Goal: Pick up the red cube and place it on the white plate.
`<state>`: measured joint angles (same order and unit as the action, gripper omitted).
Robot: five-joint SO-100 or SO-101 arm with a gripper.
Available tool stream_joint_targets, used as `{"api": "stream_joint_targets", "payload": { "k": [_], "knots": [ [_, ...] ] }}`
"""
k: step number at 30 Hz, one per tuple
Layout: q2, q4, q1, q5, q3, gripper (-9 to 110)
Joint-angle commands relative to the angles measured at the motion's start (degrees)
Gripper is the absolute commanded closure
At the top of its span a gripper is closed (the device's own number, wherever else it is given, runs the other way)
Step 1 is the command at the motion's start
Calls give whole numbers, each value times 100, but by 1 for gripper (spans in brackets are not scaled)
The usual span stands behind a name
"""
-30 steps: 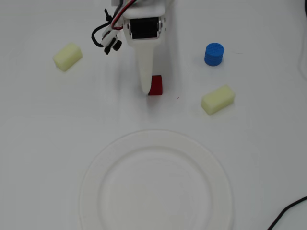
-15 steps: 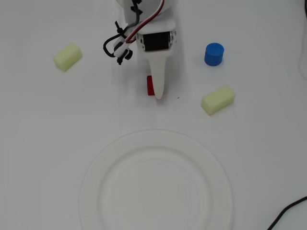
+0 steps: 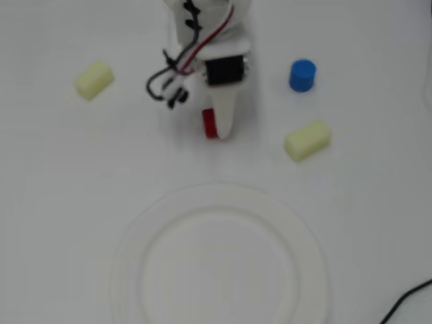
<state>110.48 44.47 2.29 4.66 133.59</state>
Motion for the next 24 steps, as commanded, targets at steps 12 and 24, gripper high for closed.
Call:
{"api": "stream_joint_targets", "payload": {
  "k": [12,24],
  "knots": [
    [1688,-984,-97,272,-563,102],
    [-1028,686,-2531,-712,-3366,102]
  ]
}}
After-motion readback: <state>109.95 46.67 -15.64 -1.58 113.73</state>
